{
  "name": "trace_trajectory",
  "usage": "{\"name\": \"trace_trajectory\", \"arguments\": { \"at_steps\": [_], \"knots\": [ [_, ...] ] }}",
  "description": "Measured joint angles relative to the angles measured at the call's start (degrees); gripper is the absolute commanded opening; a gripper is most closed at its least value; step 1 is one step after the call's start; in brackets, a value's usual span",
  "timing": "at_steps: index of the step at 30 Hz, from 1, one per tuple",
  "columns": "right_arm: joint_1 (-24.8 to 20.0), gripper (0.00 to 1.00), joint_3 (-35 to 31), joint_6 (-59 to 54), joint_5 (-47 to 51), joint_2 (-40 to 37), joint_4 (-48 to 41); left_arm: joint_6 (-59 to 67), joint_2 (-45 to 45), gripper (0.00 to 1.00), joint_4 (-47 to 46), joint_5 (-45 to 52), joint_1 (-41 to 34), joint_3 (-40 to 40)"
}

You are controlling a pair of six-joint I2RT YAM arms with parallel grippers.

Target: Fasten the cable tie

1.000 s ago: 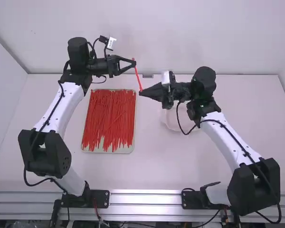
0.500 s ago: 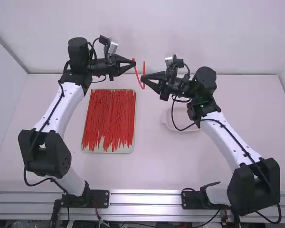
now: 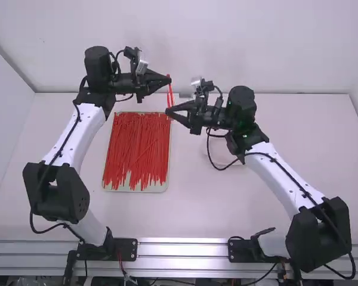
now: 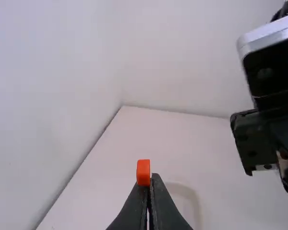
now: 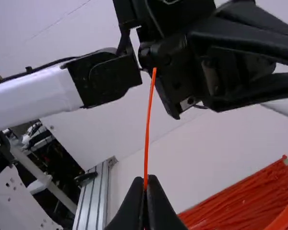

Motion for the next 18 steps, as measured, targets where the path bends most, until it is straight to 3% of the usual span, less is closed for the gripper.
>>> {"name": "trace_trajectory", "arguments": {
  "at_steps": [7, 18],
  "knots": [
    [0.0, 0.0, 0.0, 3.96, -0.13, 0.0, -1.49, 4.0, 0.0, 0.02, 4.13, 2.54, 0.02, -4.31],
    [-0.42, 0.0, 0.0, 6.64, -0.63, 0.0, -4.42, 4.2, 0.0, 0.02, 12.79, 6.58, -0.17, -4.85]
  ]
}}
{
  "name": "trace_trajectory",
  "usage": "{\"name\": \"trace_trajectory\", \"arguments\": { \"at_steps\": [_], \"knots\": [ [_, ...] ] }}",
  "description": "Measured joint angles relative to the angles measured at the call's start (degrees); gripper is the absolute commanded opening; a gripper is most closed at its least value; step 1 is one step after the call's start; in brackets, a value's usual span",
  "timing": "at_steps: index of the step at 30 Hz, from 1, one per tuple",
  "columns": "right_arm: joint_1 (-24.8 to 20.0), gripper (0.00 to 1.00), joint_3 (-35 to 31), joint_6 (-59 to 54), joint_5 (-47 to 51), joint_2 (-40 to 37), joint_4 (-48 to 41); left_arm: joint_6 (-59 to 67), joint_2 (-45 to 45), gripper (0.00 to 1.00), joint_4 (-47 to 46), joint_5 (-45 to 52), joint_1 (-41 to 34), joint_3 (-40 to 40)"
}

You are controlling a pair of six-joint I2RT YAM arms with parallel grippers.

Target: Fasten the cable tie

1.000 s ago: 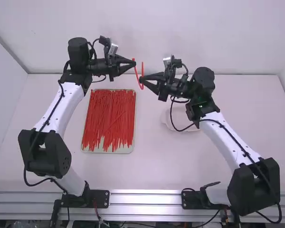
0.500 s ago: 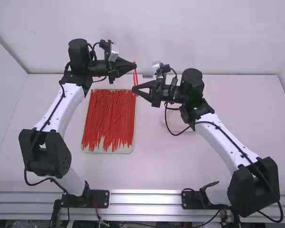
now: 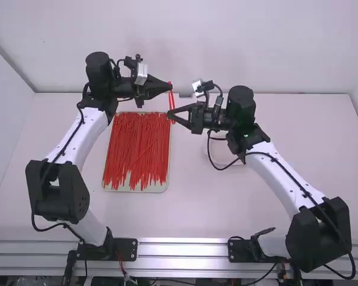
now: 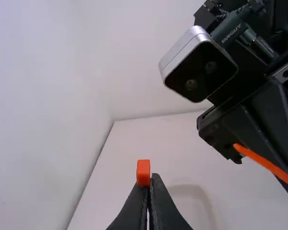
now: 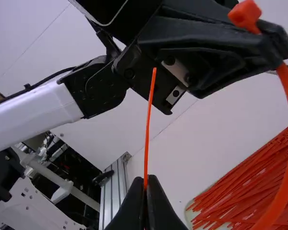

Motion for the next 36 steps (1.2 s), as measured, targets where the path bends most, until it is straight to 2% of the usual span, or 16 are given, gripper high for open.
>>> {"name": "trace_trajectory", "arguments": {
  "at_steps": [23, 36],
  "knots": [
    [-0.76, 0.0, 0.0, 4.2, 1.36, 0.0, 0.48, 0.44, 0.0, 0.02, 7.52, 6.62, -0.13, 0.0],
    [-0.92, 0.0, 0.0, 6.08, 1.44, 0.0, 2.16, 0.46, 0.0, 0.02, 6.4, 1.79, -2.51, 0.0]
  ]
}}
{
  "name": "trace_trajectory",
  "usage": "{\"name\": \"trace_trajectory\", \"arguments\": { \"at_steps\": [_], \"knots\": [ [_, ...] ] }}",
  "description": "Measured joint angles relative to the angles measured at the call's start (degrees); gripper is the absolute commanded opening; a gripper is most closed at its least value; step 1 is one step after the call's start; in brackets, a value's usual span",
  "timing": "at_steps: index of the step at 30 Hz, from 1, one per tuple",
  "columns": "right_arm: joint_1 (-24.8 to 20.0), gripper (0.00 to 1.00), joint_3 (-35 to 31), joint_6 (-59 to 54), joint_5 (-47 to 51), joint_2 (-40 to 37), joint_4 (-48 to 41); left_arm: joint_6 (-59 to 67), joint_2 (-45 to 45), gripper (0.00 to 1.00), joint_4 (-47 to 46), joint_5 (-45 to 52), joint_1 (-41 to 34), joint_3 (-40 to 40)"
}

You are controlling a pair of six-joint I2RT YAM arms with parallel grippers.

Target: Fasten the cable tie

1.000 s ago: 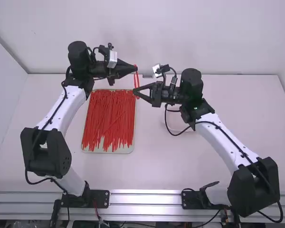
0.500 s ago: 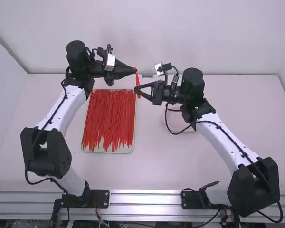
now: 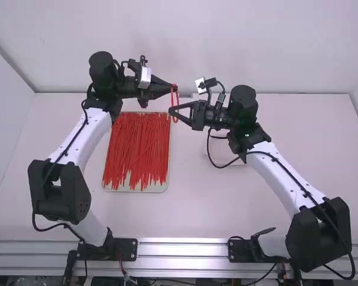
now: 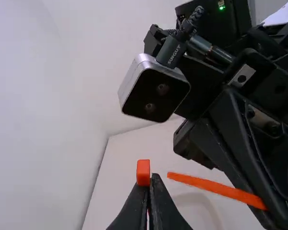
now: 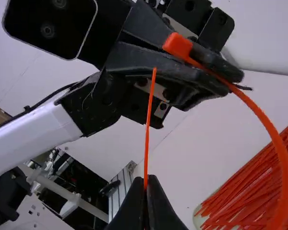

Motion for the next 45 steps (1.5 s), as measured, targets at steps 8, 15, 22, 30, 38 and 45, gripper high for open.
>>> {"name": "trace_trajectory", "arguments": {
  "at_steps": [8, 15, 22, 30, 38, 45],
  "knots": [
    [-0.59, 0.0, 0.0, 0.24, 0.02, 0.0, -0.11, 0.17, 0.0, 0.02, 0.76, -2.21, -0.26, 0.0],
    [-0.94, 0.0, 0.0, 0.26, 0.22, 0.0, 0.11, 0.22, 0.0, 0.02, 2.38, -1.51, -0.04, 0.0],
    [-1.66, 0.0, 0.0, 1.29, 0.39, 0.0, 1.33, 0.37, 0.0, 0.02, 3.41, -0.39, 0.17, 0.0],
    [-1.55, 0.0, 0.0, 1.62, 0.42, 0.0, 1.7, 0.37, 0.0, 0.02, 3.39, -0.39, 0.17, 0.0],
    [-1.55, 0.0, 0.0, 3.21, 0.44, 0.0, 1.73, 0.39, 0.0, 0.02, 3.61, -0.39, 0.17, 0.0],
    [-1.55, 0.0, 0.0, 6.43, 0.44, 0.0, 1.75, 0.37, 0.0, 0.02, 3.63, -0.37, 0.17, 0.0]
  ]
}}
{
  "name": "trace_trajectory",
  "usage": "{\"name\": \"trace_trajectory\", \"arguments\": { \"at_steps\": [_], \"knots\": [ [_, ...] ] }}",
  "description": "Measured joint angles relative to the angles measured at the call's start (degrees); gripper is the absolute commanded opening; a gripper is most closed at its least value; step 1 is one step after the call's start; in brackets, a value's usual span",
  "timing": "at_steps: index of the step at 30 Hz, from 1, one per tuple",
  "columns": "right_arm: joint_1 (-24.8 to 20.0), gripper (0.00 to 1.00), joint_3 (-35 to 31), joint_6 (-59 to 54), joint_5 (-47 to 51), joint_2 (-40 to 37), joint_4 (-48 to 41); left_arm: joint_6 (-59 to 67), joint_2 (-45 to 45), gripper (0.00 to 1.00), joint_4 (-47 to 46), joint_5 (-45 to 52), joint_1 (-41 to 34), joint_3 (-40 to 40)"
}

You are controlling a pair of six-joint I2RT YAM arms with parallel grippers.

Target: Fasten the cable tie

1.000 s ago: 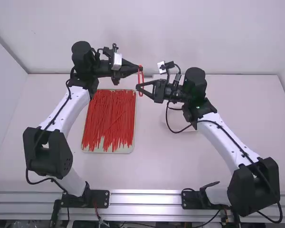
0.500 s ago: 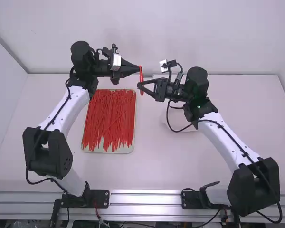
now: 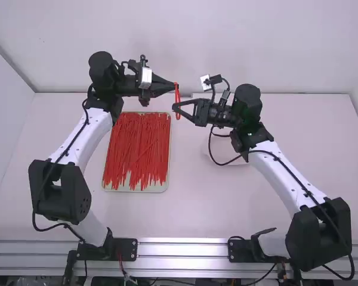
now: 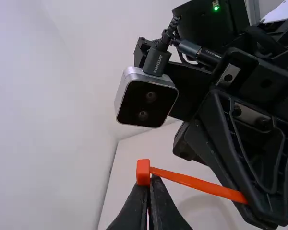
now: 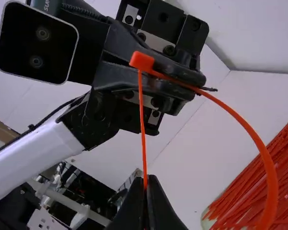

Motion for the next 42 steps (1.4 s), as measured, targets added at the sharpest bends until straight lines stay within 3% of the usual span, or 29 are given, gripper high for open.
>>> {"name": "trace_trajectory", "arguments": {
  "at_steps": [42],
  "knots": [
    [-1.57, 0.0, 0.0, 11.78, -1.22, 0.0, 4.31, 0.66, 0.0, 0.02, -0.46, 3.54, -0.94, 0.0]
  ]
}}
